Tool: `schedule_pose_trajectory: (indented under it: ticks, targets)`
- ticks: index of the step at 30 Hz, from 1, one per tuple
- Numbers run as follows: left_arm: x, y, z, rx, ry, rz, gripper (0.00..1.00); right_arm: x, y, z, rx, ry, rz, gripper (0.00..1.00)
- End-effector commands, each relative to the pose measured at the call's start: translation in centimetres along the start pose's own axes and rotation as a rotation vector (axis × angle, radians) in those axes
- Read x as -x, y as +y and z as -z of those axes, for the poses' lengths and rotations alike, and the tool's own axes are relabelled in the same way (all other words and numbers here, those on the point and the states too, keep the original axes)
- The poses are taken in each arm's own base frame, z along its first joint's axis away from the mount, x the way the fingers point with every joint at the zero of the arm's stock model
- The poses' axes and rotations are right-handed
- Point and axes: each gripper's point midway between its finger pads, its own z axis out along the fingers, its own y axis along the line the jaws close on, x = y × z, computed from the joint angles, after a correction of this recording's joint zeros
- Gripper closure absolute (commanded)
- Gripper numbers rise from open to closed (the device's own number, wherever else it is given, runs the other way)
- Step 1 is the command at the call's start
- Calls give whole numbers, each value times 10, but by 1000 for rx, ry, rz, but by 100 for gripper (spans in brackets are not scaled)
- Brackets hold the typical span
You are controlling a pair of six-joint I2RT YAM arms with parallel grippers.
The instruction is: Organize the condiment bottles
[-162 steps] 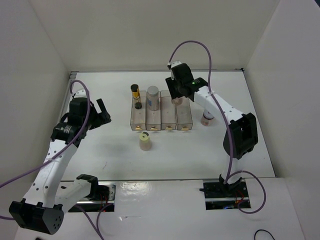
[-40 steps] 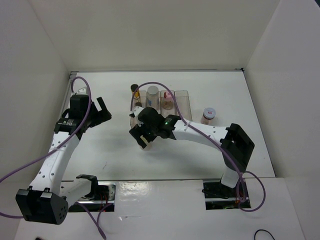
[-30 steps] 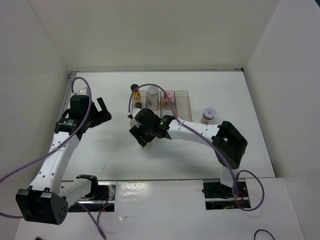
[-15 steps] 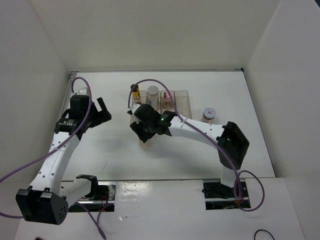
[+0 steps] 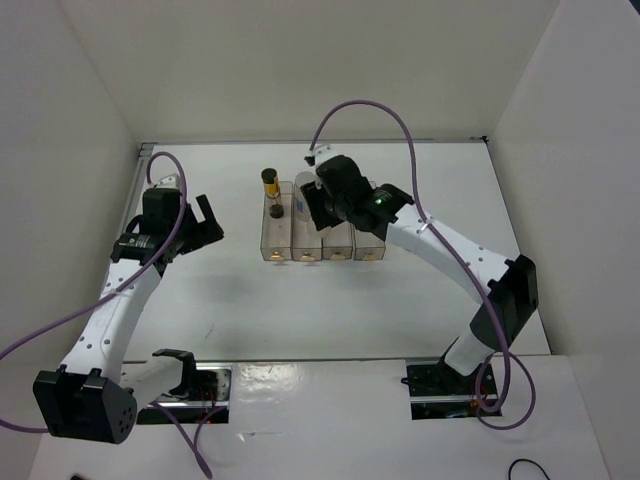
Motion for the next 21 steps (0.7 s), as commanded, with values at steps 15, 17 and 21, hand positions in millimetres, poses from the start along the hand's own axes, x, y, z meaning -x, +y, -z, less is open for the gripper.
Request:
schedule_pose_trajectory:
  ticks: [15,17,21]
  targets:
    - [20,-3,3,0,-50,-24,0,-18,-63,-45,-300,32,-53,100]
    - [20,-3,3,0,-50,-24,0,-22,-65,-50,-299,41,-57,100]
    - [19,-2,0,4,-41,-25,0,-17,-69,-53,-279,27,-78,100]
